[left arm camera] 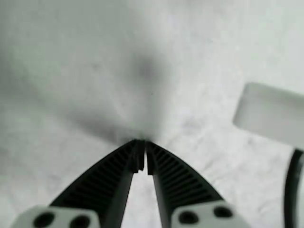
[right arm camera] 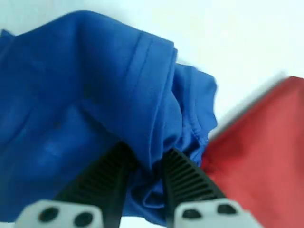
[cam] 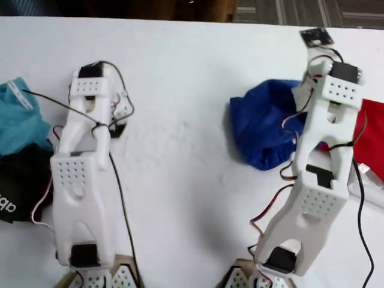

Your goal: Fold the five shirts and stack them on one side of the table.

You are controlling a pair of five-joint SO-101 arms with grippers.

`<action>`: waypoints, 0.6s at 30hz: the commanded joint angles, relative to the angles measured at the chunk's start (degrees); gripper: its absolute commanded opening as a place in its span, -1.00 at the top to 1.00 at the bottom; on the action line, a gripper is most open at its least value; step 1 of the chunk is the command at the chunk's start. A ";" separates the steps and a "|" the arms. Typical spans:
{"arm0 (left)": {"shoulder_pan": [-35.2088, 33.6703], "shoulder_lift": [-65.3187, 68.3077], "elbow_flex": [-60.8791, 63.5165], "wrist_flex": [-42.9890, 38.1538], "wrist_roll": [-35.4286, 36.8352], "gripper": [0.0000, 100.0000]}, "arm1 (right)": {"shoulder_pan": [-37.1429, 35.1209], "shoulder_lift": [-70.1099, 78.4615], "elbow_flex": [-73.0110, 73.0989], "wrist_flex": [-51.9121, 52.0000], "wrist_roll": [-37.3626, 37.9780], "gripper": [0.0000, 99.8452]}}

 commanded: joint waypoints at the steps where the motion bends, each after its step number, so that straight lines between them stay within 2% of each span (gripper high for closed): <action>1: -4.84 -0.79 -0.40 -1.85 0.44 0.92 | 1.19 0.84 -2.02 -0.84 0.44 0.96; 8: -4.84 -0.79 -0.40 -2.02 0.44 0.92 | 5.49 6.37 -2.37 -1.01 0.53 0.96; 16: -4.84 -0.79 -0.40 -2.02 0.35 0.92 | 6.02 7.25 -3.69 -0.13 0.70 0.95; 18: -4.84 -0.88 -0.40 -2.02 0.26 0.92 | 6.02 7.16 -4.75 0.13 1.32 0.88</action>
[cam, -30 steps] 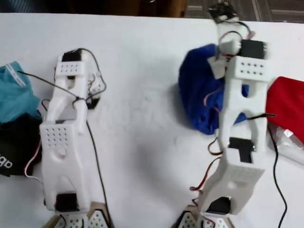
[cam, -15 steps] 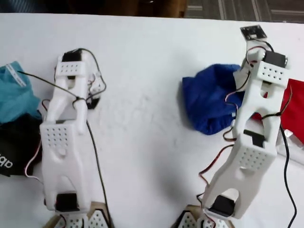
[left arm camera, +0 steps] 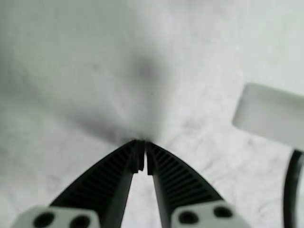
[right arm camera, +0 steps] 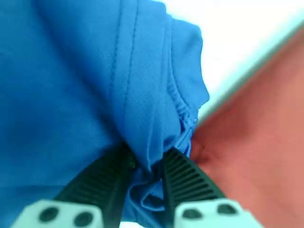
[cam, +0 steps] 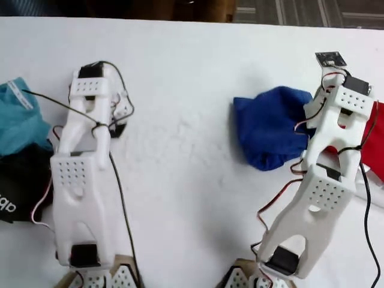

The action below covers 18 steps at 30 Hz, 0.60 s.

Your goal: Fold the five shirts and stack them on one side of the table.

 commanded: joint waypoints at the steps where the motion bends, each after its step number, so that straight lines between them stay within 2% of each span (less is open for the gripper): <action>1: -4.75 -0.88 -0.48 -1.76 0.26 0.92 | 0.66 -1.01 -4.13 0.57 2.02 0.81; 4: -4.75 -0.88 -0.48 -1.85 0.18 0.92 | 1.19 -0.75 -6.59 3.65 3.78 0.60; 6: -4.57 -0.88 -0.48 -1.93 0.18 0.92 | 1.63 -1.27 -8.53 6.55 4.48 0.53; 13: -3.60 -0.88 -0.48 -1.93 -1.05 0.92 | 2.77 -2.15 -21.45 16.84 4.57 0.53; 18: -3.60 -0.88 -0.48 -1.93 -1.05 0.92 | -6.81 -2.07 -25.49 18.68 4.22 0.58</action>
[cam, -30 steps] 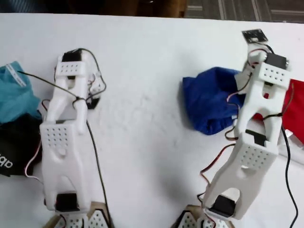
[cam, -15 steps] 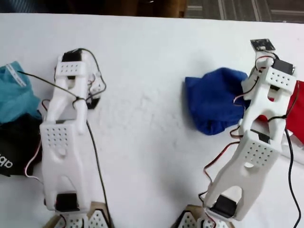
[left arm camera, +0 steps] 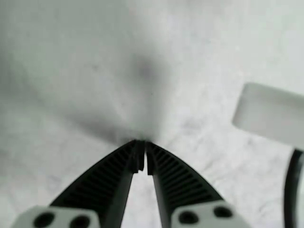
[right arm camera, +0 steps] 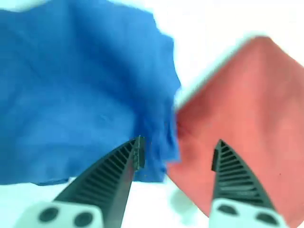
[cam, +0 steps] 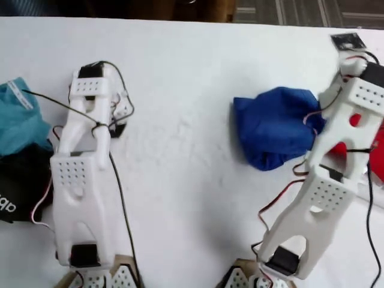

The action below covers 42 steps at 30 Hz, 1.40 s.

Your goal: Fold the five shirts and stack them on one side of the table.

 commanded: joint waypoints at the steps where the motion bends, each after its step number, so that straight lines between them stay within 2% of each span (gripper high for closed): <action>1: -3.60 -0.88 -0.48 -1.93 -0.62 0.92 | -8.22 -1.71 -4.13 1.01 0.26 0.65; 3: -3.60 -0.88 -0.48 -1.93 -0.62 0.92 | -12.70 -1.10 -4.04 -1.36 0.18 0.93; 4: -3.60 -0.88 -0.48 -1.93 -0.62 0.92 | -14.64 -0.40 -3.96 -3.30 0.09 1.00; 5: -3.60 -0.88 -0.48 -1.93 -0.62 0.92 | -16.13 0.57 -3.96 -4.97 0.09 0.92; 8: -3.60 -0.88 -0.48 -1.93 -0.62 0.92 | -18.95 6.37 -3.87 -11.38 0.18 0.96; 14: -3.60 -0.88 -0.48 -1.93 -0.62 0.92 | -19.56 21.49 -4.40 -19.82 0.18 0.96; 18: -3.60 -0.88 -0.48 -1.93 -0.62 0.92 | -19.65 25.19 -7.12 -18.77 0.18 0.96; 26: -3.52 -0.88 -0.48 -1.93 -0.62 0.92 | -26.24 26.86 -10.81 -19.21 0.62 0.96; 36: -3.52 -0.88 -0.48 -1.76 -0.62 0.92 | -29.85 26.77 -14.95 -18.86 0.62 0.96; 42: -3.52 -0.88 -0.48 -1.76 -0.62 0.92 | -29.32 26.68 -25.05 -11.65 0.35 0.96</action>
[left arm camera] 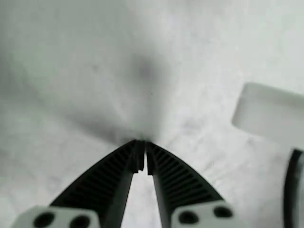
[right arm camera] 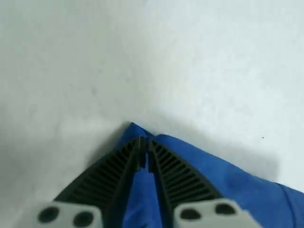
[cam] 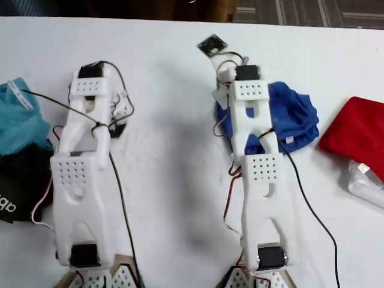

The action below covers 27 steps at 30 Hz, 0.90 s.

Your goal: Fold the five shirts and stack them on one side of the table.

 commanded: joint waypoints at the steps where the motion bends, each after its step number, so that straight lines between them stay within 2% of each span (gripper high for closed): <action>1: -3.52 -0.88 -0.48 -1.67 -0.62 0.92 | 1.98 -0.92 -9.32 6.37 0.09 0.96; 4: -3.52 -0.88 -0.48 -1.67 -0.62 0.92 | 5.49 -1.01 -17.67 12.79 0.09 0.96; 9: -3.16 -0.97 -0.48 -1.76 -1.14 0.92 | 12.35 -7.16 -13.71 17.36 -0.35 0.96; 12: 0.97 -1.49 -1.45 -1.32 -5.98 0.92 | 15.52 -12.35 -9.49 17.36 -3.25 0.96; 17: 8.53 -1.85 -13.32 1.05 -10.73 0.88 | 16.31 -24.13 10.99 17.36 -5.80 0.96; 21: 12.31 -1.41 -23.60 0.18 -10.90 0.77 | 15.25 -34.95 30.42 16.22 -6.33 0.96; 27: 17.93 -0.88 -25.80 -9.41 -6.07 0.75 | 19.12 -37.93 50.81 6.20 -7.30 0.96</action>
